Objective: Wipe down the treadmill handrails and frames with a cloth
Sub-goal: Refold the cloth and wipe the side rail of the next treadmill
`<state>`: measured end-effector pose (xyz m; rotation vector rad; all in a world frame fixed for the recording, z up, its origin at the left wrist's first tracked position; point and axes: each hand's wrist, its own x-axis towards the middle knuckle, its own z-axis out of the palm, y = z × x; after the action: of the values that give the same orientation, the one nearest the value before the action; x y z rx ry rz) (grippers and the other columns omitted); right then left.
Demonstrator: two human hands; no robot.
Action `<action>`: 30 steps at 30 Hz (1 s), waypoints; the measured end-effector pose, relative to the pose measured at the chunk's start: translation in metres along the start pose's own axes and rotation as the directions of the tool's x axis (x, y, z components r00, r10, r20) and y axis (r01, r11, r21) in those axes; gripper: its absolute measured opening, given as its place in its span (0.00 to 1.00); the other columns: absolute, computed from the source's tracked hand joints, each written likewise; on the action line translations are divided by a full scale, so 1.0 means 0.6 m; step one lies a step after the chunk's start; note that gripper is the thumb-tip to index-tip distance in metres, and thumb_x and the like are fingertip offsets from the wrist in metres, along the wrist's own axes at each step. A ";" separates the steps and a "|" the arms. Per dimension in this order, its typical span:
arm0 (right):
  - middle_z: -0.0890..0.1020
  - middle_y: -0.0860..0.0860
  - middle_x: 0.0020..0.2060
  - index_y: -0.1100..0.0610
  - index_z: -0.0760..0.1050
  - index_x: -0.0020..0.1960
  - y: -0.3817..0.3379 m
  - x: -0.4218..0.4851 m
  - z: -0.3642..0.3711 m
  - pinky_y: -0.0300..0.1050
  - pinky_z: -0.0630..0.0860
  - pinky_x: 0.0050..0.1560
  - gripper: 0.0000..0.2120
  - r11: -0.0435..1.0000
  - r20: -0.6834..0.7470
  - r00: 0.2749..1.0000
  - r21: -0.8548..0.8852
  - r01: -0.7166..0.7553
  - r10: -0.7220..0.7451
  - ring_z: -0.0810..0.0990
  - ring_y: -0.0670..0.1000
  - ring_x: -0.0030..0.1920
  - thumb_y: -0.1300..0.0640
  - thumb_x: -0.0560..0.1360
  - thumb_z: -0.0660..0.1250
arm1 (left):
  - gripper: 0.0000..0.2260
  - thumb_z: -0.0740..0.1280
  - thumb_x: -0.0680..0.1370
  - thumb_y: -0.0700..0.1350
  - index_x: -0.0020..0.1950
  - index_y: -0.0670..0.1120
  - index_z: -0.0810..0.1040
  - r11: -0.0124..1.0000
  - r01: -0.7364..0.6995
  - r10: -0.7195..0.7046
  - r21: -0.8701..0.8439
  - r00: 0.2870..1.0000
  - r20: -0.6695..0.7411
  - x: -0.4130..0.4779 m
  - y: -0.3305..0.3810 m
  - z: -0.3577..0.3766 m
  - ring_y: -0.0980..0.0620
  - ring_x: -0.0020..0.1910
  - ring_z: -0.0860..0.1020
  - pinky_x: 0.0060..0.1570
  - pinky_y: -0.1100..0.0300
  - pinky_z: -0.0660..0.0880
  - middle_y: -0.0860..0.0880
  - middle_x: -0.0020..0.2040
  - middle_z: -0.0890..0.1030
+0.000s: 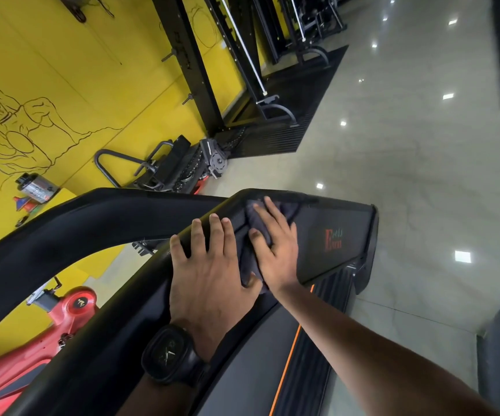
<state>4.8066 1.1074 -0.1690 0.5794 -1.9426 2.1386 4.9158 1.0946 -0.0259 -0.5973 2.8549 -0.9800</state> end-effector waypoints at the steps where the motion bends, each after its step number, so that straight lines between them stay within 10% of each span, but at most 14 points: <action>1: 0.71 0.47 0.75 0.49 0.76 0.72 0.001 0.011 -0.002 0.38 0.55 0.72 0.23 0.996 0.034 0.996 -0.030 0.087 -0.086 0.67 0.45 0.75 0.49 0.77 0.61 | 0.43 0.51 0.73 0.66 0.80 0.41 0.51 1.000 -0.001 0.001 -0.002 1.000 0.001 0.004 0.004 0.001 0.39 0.77 0.56 0.71 0.35 0.56 0.41 0.79 0.57; 3: 0.72 0.47 0.75 0.49 0.75 0.72 0.017 0.035 -0.008 0.39 0.54 0.73 0.24 0.994 0.055 0.994 -0.050 0.098 -0.096 0.67 0.46 0.75 0.46 0.78 0.59 | 0.43 0.52 0.74 0.67 0.80 0.41 0.49 1.000 -0.015 0.015 0.003 1.000 0.004 0.012 0.010 0.003 0.39 0.78 0.54 0.71 0.35 0.55 0.42 0.80 0.56; 8: 0.66 0.45 0.78 0.46 0.69 0.76 0.034 0.015 -0.004 0.58 0.51 0.79 0.28 0.904 -0.086 0.904 0.134 -0.405 0.418 0.60 0.43 0.78 0.46 0.77 0.58 | 0.43 0.50 0.75 0.68 0.81 0.41 0.45 0.999 -0.038 0.038 0.013 0.999 0.003 0.031 0.020 0.006 0.39 0.78 0.52 0.72 0.35 0.54 0.41 0.81 0.53; 13: 0.69 0.49 0.76 0.50 0.73 0.73 0.045 0.043 -0.008 0.40 0.54 0.74 0.25 1.000 0.032 0.999 -0.016 0.025 -0.024 0.63 0.42 0.76 0.46 0.78 0.59 | 0.42 0.51 0.76 0.67 0.81 0.41 0.45 0.998 -0.050 0.050 0.033 0.999 0.017 0.046 0.028 0.009 0.39 0.79 0.51 0.72 0.35 0.53 0.42 0.81 0.51; 18: 0.65 0.45 0.79 0.47 0.67 0.78 0.070 0.037 -0.012 0.60 0.52 0.79 0.30 0.865 -0.094 0.864 0.143 -0.480 0.495 0.60 0.46 0.79 0.44 0.76 0.57 | 0.43 0.51 0.76 0.66 0.80 0.40 0.43 0.997 -0.063 0.062 0.041 0.998 0.024 0.057 0.036 0.008 0.39 0.79 0.50 0.72 0.35 0.54 0.41 0.81 0.50; 23: 0.68 0.49 0.77 0.49 0.71 0.75 0.070 0.052 -0.013 0.48 0.57 0.75 0.25 0.998 0.047 0.997 -0.010 0.064 -0.064 0.62 0.42 0.77 0.47 0.78 0.60 | 0.42 0.52 0.76 0.66 0.80 0.41 0.44 0.997 -0.064 0.063 0.053 0.998 0.022 0.072 0.047 0.012 0.38 0.78 0.50 0.72 0.34 0.53 0.40 0.81 0.49; 25: 0.68 0.47 0.78 0.47 0.69 0.76 0.105 0.068 -0.018 0.52 0.56 0.77 0.28 0.989 -0.020 0.989 0.013 -0.147 0.147 0.63 0.46 0.78 0.43 0.77 0.58 | 0.43 0.51 0.76 0.67 0.80 0.41 0.44 0.996 -0.068 0.066 0.060 0.998 0.023 0.075 0.051 0.011 0.38 0.78 0.50 0.72 0.34 0.53 0.40 0.81 0.49; 28: 0.67 0.47 0.78 0.46 0.67 0.77 0.128 0.038 -0.020 0.57 0.57 0.78 0.33 0.775 -0.107 0.773 0.199 -0.600 0.626 0.63 0.50 0.79 0.41 0.73 0.56 | 0.43 0.51 0.75 0.67 0.81 0.41 0.45 0.997 -0.058 0.056 0.056 0.998 0.029 0.078 0.055 0.014 0.37 0.78 0.51 0.72 0.34 0.53 0.40 0.81 0.49; 30: 0.65 0.47 0.79 0.47 0.66 0.78 0.104 -0.005 -0.013 0.54 0.53 0.79 0.32 0.816 -0.067 0.820 0.168 -0.553 0.569 0.60 0.48 0.79 0.42 0.74 0.56 | 0.43 0.51 0.75 0.67 0.81 0.41 0.46 0.996 -0.059 0.056 0.070 0.998 0.031 0.079 0.057 0.013 0.37 0.78 0.52 0.71 0.34 0.54 0.40 0.81 0.51</action>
<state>4.7832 1.1078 -0.2273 -0.1397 -2.0951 2.5916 4.8620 1.0969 -0.0498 -0.5157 2.7822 -1.0498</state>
